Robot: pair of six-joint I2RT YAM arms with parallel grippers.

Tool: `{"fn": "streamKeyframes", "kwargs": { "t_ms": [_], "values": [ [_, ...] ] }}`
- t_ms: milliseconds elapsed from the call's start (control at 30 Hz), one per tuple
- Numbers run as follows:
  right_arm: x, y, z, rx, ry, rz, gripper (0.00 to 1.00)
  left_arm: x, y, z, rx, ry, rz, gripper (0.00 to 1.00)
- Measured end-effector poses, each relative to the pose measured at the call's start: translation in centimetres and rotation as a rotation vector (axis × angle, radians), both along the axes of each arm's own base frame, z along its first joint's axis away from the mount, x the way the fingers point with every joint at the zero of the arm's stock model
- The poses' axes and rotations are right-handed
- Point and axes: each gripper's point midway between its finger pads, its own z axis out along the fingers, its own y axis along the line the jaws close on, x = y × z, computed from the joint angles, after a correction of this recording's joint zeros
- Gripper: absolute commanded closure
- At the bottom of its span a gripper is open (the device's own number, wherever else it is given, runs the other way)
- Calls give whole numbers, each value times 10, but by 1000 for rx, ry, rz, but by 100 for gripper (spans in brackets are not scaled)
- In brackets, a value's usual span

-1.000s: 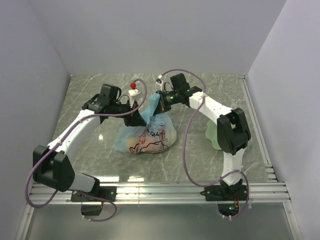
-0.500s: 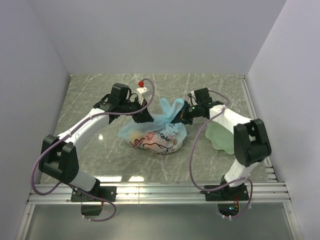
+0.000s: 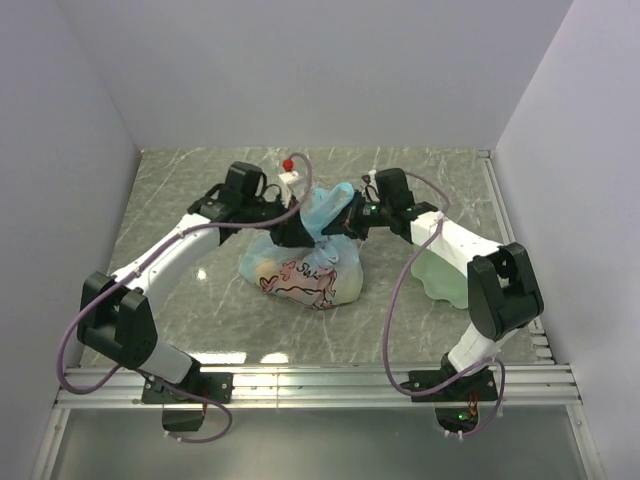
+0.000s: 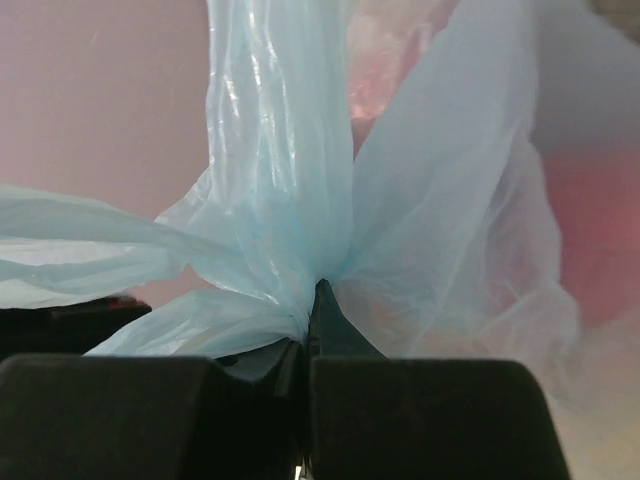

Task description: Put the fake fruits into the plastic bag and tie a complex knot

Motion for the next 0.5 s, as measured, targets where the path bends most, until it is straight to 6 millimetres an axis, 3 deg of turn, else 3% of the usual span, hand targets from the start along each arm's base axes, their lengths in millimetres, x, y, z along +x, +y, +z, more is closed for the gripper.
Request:
{"fn": "streamKeyframes", "kwargs": {
  "t_ms": [67, 167, 300, 367, 467, 500],
  "values": [
    [0, 3, 4, 10, -56, 38, 100, 9, 10, 6, -19, 29, 39, 64],
    [1, 5, 11, 20, -208, 123, 100, 45, 46, 27, -67, 54, 163, 60],
    [-2, 7, 18, 16, -466, 284, 100, 93, 90, 61, -119, 11, 332, 45],
    [-6, 8, 20, 18, -609, 389, 100, 101, 98, 72, -137, 14, 367, 42],
    [-10, 9, 29, 14, -808, 548, 100, 109, 95, 76, -152, 38, 369, 35],
    [-9, 10, 34, 5, -885, 608, 100, 113, 93, 75, -155, 52, 366, 24]
  ]
}}
